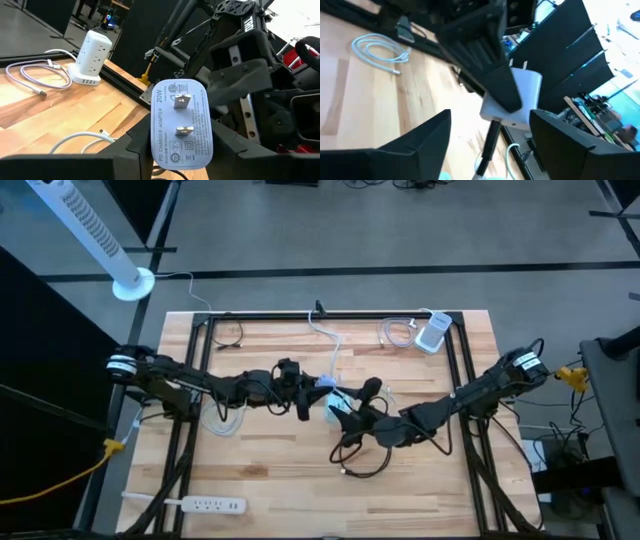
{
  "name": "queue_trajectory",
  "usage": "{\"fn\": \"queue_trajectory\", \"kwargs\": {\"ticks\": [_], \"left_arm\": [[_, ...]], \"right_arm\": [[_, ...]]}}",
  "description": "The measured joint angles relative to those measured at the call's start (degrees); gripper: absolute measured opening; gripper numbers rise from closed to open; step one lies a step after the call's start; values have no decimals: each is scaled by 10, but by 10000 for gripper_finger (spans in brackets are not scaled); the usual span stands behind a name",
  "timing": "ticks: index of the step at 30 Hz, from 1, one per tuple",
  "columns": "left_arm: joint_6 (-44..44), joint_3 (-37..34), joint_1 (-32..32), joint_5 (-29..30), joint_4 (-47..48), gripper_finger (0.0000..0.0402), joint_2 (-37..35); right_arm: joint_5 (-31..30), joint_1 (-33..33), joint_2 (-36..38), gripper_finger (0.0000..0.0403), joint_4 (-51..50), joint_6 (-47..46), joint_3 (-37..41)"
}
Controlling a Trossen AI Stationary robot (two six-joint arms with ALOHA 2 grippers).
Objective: Insert USB
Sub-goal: Insert the violet charger adapter into the green outlet
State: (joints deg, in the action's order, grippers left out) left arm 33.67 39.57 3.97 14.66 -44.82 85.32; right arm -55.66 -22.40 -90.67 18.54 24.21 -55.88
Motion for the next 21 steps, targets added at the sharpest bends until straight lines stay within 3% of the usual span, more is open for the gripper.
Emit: {"fn": "queue_trajectory", "kwargs": {"ticks": [8,21], "left_arm": [[40,0,-14,1,-1,117,0],[50,0,-15,1,-24,117,-1]], "right_arm": [[1,13,-2,336,13,40,0],[21,75,-2,309,41,29,0]]}}
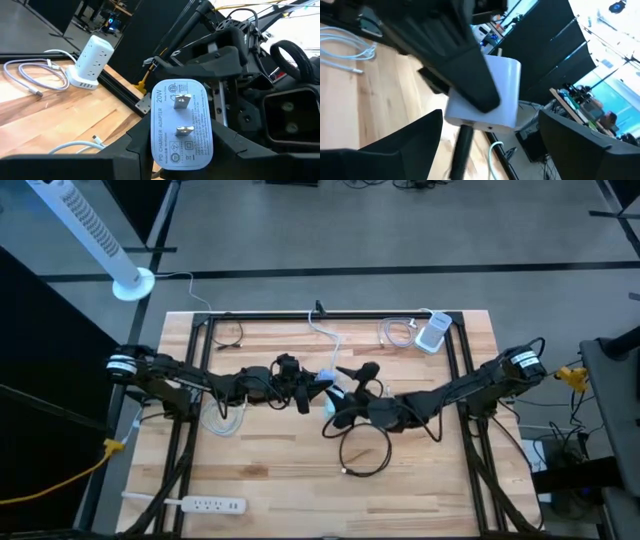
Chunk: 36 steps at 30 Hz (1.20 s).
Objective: Insert USB
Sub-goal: Insert the violet charger adapter into the green outlet
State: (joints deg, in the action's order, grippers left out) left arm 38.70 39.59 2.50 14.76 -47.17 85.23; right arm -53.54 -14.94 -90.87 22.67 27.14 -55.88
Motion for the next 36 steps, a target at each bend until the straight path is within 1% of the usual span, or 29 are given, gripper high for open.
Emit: {"fn": "queue_trajectory", "kwargs": {"ticks": [3,10,19,24,30,36], "left_arm": [[0,0,0,4,-2,117,0],[-1,0,0,10,-3,117,0],[-1,0,0,13,-3,117,0],[-1,1,0,14,-3,117,0],[-2,1,1,16,-2,117,0],[-5,1,0,16,-1,117,0]], "right_arm": [[6,4,0,301,8,-1,0],[46,19,0,272,8,-38,0],[50,23,0,230,8,-55,0],[49,23,0,191,10,-55,0],[54,22,0,190,19,-30,1],[56,22,0,191,21,-26,1]]}}
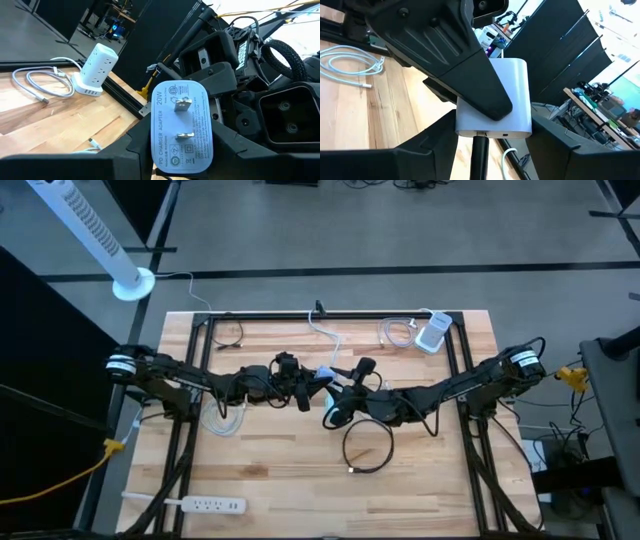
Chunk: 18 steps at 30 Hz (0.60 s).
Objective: Insert USB
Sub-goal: Insert the violet charger adapter into the green outlet
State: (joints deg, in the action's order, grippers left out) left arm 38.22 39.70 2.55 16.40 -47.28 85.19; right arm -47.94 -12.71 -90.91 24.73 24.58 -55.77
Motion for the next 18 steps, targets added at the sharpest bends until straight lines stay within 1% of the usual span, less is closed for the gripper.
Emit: {"fn": "queue_trajectory", "kwargs": {"ticks": [1,6,9,12,18], "left_arm": [[0,0,0,0,0,117,0],[-3,-1,0,-4,8,117,0],[-4,-1,0,-3,12,117,0],[-4,-1,0,-3,12,117,0],[-4,-1,0,-1,11,117,0]], "right_arm": [[1,0,0,197,0,0,0],[7,0,0,254,14,1,0],[6,0,0,264,19,-1,0],[6,0,0,251,17,-6,0],[9,0,0,190,9,-7,0]]}}
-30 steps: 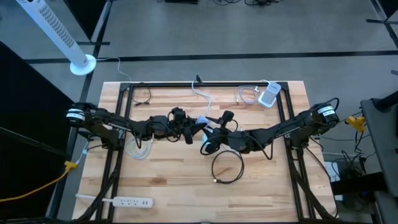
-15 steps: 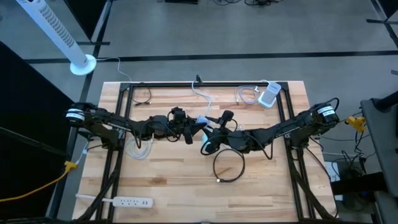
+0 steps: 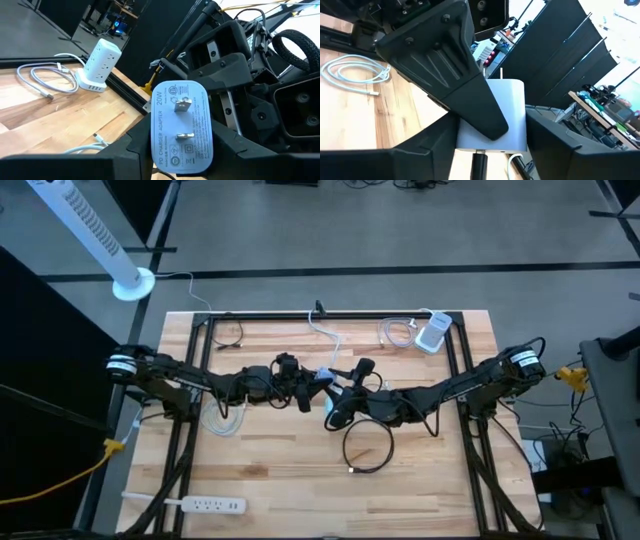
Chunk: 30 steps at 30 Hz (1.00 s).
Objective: Insert USB
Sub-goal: Insert the violet charger adapter into the green outlet
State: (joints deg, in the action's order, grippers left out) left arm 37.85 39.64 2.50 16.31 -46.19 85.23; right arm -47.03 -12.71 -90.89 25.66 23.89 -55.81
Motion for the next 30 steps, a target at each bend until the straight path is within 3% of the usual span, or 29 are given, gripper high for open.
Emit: {"fn": "queue_trajectory", "kwargs": {"ticks": [14,24,30], "left_arm": [[-14,0,0,-3,2,124,1],[-59,-1,0,-4,-4,159,1],[-112,-1,1,-34,-7,192,-14]], "right_arm": [[-1,0,0,188,-25,4,-1],[-10,-2,3,188,-38,-2,-1],[-10,-27,36,188,-106,-36,0]]}}
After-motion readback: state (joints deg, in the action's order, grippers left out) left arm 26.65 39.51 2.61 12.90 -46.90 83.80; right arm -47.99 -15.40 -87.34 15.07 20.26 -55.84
